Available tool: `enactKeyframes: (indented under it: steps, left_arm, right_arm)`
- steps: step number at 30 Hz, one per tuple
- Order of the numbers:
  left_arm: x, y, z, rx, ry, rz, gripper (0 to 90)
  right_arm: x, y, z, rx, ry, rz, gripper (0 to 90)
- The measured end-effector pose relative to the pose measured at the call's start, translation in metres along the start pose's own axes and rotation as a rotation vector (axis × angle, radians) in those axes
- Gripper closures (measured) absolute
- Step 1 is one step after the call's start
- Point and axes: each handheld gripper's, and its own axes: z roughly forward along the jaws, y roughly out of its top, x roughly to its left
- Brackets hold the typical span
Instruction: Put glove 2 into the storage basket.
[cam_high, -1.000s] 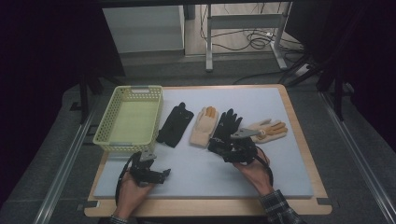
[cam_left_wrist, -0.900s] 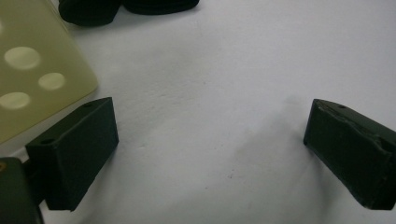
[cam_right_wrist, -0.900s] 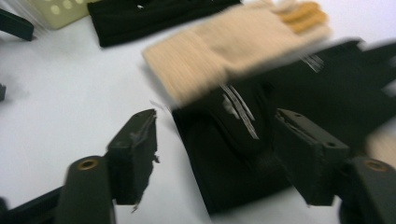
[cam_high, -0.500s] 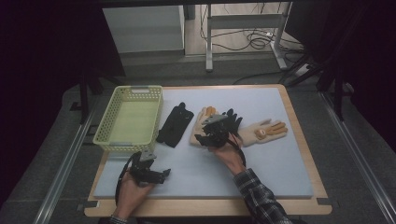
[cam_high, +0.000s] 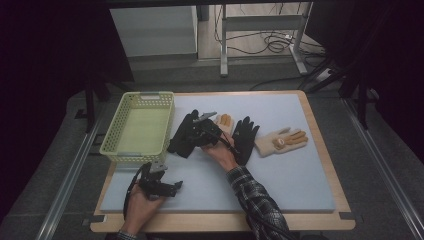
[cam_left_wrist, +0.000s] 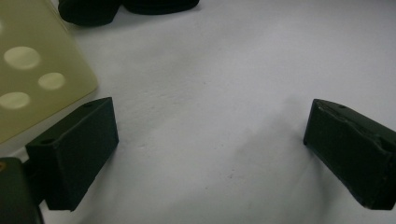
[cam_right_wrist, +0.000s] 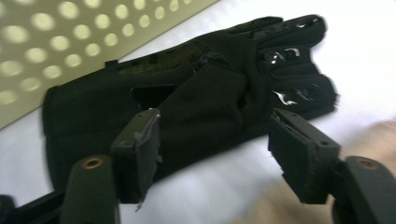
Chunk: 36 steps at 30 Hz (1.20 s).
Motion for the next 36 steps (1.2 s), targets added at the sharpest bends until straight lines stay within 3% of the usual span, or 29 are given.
enactKeyframes:
  steps: [3, 4, 7, 8, 9, 13, 17, 23, 25, 27, 36]
  left_arm:
    - [0.000, 0.000, 0.000, 0.000, 0.000, 0.001, 3.3]
    - [0.000, 0.000, 0.000, 0.001, 0.000, 0.000, 3.3]
    - [0.000, 0.000, 0.000, 0.001, 0.001, 0.001, 3.3]
    - [0.000, 0.000, 0.000, 0.001, 0.001, 0.001, 3.3]
    - [0.000, 0.000, 0.000, 0.001, 0.001, 0.001, 3.3]
    - [0.000, 0.000, 0.000, 0.001, 0.000, 0.001, 3.3]
    - [0.000, 0.000, 0.000, 0.001, 0.000, 0.000, 3.3]
    - [0.000, 0.000, 0.000, 0.002, 0.000, 0.001, 3.3]
    - [0.000, 0.000, 0.000, 0.002, 0.001, 0.002, 3.3]
    - [0.000, 0.000, 0.000, 0.001, 0.000, 0.002, 3.3]
    - [0.000, 0.000, 0.000, 0.000, 0.000, 0.001, 3.3]
  right_arm:
    - [0.003, 0.002, 0.016, 0.039, -0.027, -0.024, 33.1]
    - [0.005, 0.003, 0.019, 0.048, -0.036, -0.024, 38.7]
    - [0.007, 0.006, 0.017, 0.054, -0.064, -0.023, 66.8]
    - [0.007, 0.006, 0.017, 0.054, -0.064, -0.023, 66.8]
    - [0.008, 0.006, 0.016, 0.060, -0.081, -0.039, 81.2]
    - [0.007, 0.005, 0.014, 0.062, -0.070, -0.037, 84.2]
    - [0.006, 0.006, 0.000, 0.026, -0.027, -0.027, 84.7]
    - [0.008, 0.013, -0.038, -0.039, 0.040, -0.013, 84.7]
    - [0.012, 0.014, -0.057, -0.057, 0.071, -0.027, 84.7]
    - [0.013, 0.013, -0.063, -0.060, 0.076, -0.034, 84.7]
    - [0.015, -0.008, -0.124, -0.114, 0.165, -0.023, 84.7]
